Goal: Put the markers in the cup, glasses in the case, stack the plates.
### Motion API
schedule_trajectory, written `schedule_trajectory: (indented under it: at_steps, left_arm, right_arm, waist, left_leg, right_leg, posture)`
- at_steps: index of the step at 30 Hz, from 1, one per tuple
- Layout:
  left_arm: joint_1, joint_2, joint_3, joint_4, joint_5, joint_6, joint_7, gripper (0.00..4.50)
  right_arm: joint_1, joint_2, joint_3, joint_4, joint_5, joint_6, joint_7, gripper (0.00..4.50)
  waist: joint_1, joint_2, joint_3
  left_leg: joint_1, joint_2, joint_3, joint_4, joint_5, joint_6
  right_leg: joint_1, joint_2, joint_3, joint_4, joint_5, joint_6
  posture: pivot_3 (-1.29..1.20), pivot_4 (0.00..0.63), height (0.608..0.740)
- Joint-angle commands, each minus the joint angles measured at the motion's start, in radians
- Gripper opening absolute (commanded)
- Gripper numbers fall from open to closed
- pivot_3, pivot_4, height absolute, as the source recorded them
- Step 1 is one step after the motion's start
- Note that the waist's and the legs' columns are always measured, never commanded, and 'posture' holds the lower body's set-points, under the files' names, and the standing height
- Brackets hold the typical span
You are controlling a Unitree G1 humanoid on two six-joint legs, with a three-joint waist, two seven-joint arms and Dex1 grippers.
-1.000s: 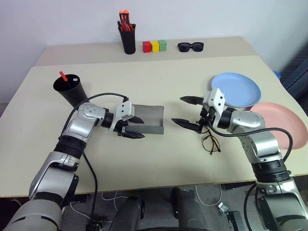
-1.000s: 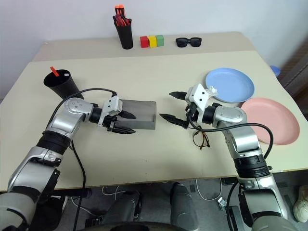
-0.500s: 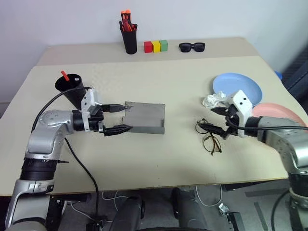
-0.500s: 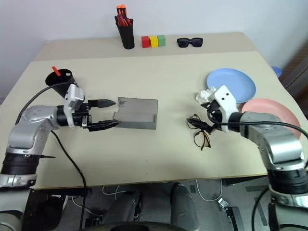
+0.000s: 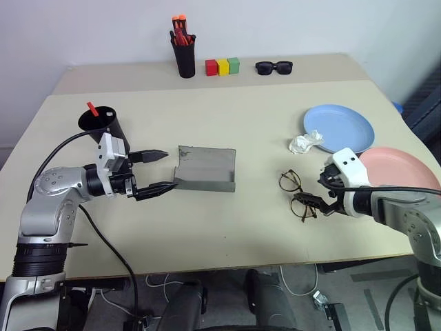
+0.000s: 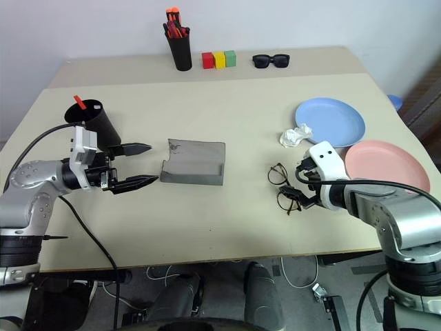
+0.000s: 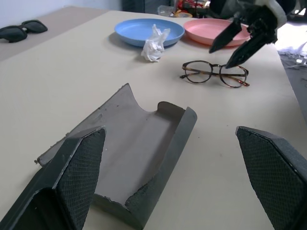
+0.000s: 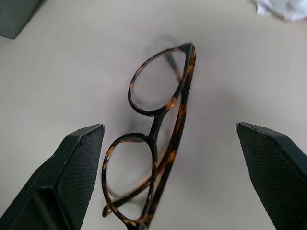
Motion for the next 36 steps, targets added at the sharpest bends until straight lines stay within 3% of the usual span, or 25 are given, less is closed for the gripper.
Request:
schedule_trajectory:
  at_steps: [1,3,14,17,19,20,27,32,36]
  left_arm:
    - [0.007,0.013,0.018,-0.042,-0.025,-0.013,0.01,4.5]
    - [0.011,0.013,0.016,-0.05,-0.026,-0.007,0.017,4.5]
    - [0.034,0.011,0.013,-0.089,-0.035,0.001,0.051,4.5]
    - [0.043,0.011,0.012,-0.102,-0.036,-0.002,0.06,4.5]
    - [0.046,0.013,0.014,-0.106,-0.038,-0.001,0.066,4.5]
    - [0.047,0.015,0.016,-0.109,-0.04,0.001,0.069,4.5]
    - [0.055,0.03,0.032,-0.114,-0.048,0.019,0.09,4.5]
    - [0.079,0.054,0.1,-0.118,-0.092,0.06,0.121,4.5]
    - [0.142,0.081,0.145,-0.126,-0.101,0.06,0.131,4.5]
  right_arm:
    - [-0.008,0.014,-0.009,-0.013,0.004,0.014,-0.025,3.16]
    - [-0.018,0.036,-0.01,-0.011,0.01,0.025,-0.037,2.19]
    - [-0.051,0.064,0.009,0.041,0.005,0.044,-0.069,2.19]
    - [-0.055,0.058,0.034,0.053,-0.003,0.035,-0.071,1.34]
    - [-0.062,0.065,0.038,0.065,-0.005,0.032,-0.078,0.31]
    - [-0.065,0.066,0.04,0.068,-0.004,0.031,-0.077,0.01]
    - [-0.115,0.043,0.084,0.083,-0.011,-0.027,-0.061,0.01]
    - [-0.287,0.072,0.148,0.13,-0.01,-0.135,-0.017,0.01]
    - [-0.46,0.171,0.235,0.278,-0.041,-0.277,0.015,0.01]
  waist:
    - [0.0,0.0,0.0]
    - [-0.001,0.0,0.0]
    - [-0.002,0.0,0.0]
    - [-0.003,0.0,0.0]
    - [-0.002,0.0,0.0]
    - [-0.002,-0.001,0.0]
    - [-0.003,-0.002,-0.001]
    - [-0.012,0.0,0.0]
    - [-0.018,0.0,0.0]
  left_leg:
    - [0.0,0.0,0.0,0.0,0.0,0.0]
    - [0.0,0.0,0.0,0.0,0.0,0.0]
    - [0.0,0.0,0.001,0.0,0.0,0.001]
    - [0.0,0.0,0.001,0.0,0.0,0.001]
    - [0.0,0.0,0.001,0.0,0.0,0.001]
    - [0.001,0.0,0.001,0.0,0.0,0.001]
    - [0.002,0.0,0.001,0.0,0.0,0.001]
    - [0.002,0.001,0.002,0.0,0.0,0.001]
    - [0.002,0.003,0.003,-0.002,0.0,0.001]
  right_leg:
    - [0.0,0.0,0.0,0.0,0.0,0.0]
    - [0.0,0.0,0.0,0.0,0.0,0.0]
    - [0.0,0.0,0.0,0.0,0.0,0.0]
    - [0.0,0.0,0.0,0.0,0.0,0.0]
    - [0.0,0.0,0.0,0.0,0.0,0.0]
    - [0.0,0.0,0.0,-0.001,0.0,0.0]
    - [0.002,0.0,0.0,-0.001,0.0,0.0]
    - [0.0,0.001,0.001,0.0,0.0,0.0]
    - [-0.001,0.002,0.001,-0.001,0.0,0.0]
  posture:
    - [0.0,0.15,0.74]
    - [0.0,0.15,0.74]
    - [0.0,0.15,0.74]
    - [0.0,0.15,0.74]
    - [0.0,0.15,0.74]
    - [0.0,0.15,0.74]
    - [0.0,0.15,0.74]
    - [0.0,0.15,0.74]
    - [0.0,0.15,0.74]
